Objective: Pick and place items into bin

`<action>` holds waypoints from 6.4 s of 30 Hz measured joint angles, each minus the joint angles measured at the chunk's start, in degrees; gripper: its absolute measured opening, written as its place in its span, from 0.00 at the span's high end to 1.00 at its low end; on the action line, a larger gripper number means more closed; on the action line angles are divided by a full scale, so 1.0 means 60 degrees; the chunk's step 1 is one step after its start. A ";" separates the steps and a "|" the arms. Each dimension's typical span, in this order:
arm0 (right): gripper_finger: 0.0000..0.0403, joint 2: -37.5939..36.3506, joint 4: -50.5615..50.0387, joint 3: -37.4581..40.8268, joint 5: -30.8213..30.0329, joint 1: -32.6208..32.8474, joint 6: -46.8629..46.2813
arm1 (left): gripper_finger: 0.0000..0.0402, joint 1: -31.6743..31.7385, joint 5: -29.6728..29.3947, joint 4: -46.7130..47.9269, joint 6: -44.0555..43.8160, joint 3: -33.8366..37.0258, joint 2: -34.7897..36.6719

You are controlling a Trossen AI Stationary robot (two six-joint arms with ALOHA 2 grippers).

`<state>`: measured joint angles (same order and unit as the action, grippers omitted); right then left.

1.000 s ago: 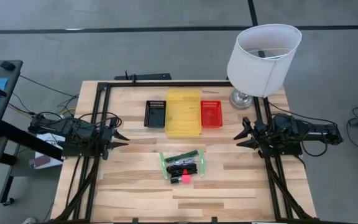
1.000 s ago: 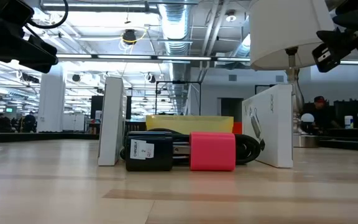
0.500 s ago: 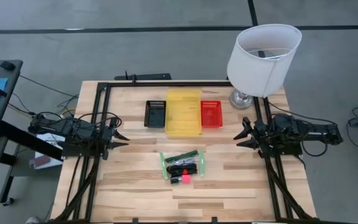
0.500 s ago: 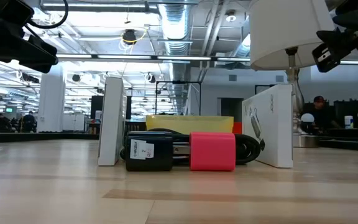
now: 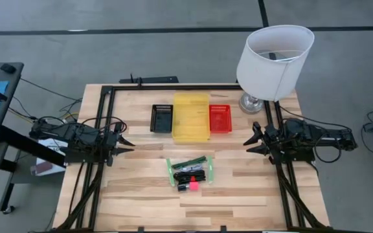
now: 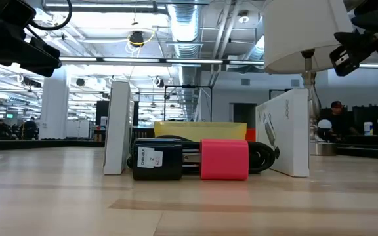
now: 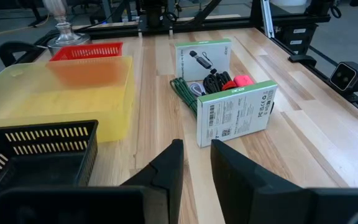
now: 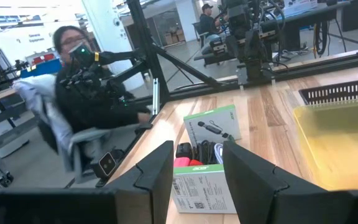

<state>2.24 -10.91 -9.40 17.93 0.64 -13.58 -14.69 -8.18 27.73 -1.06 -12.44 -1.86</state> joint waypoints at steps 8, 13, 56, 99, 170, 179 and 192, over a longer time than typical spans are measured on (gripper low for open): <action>0.67 0.0000 -0.0001 0.0003 -0.0004 0.0004 0.0002 | 0.82 0.0002 -0.0001 0.0000 0.0000 0.0002 -0.0001; 0.67 0.0000 -0.0001 -0.0001 -0.0004 0.0004 0.0004 | 0.82 0.0003 0.0002 0.0000 0.0000 0.0000 0.0001; 0.67 0.0000 0.1529 -0.0001 -0.0004 -0.0101 0.0046 | 0.82 0.0003 0.0002 0.0000 0.0000 -0.0001 0.0001; 0.61 0.6784 0.0649 -0.2628 -0.2003 0.0316 -0.1845 | 0.82 -0.0001 -0.0001 0.0004 0.0000 0.0002 0.0001; 0.58 1.5307 -0.8129 -1.1763 -0.3475 0.2514 -1.2270 | 0.82 0.0002 -0.0001 0.0015 -0.0001 0.0000 -0.0002; 0.47 1.5307 -0.8106 -1.1786 -0.3490 0.2592 -1.3353 | 0.82 0.0003 0.0003 0.0018 0.0000 0.0002 0.0000; 0.50 1.5476 -0.7565 -1.1794 -0.3710 0.2939 -1.3996 | 0.82 0.0002 -0.0001 0.0017 -0.0004 0.0001 0.0001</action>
<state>95.10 -56.30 -80.17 -4.32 18.28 -97.56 -14.68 -8.19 27.83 -1.08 -12.43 -1.85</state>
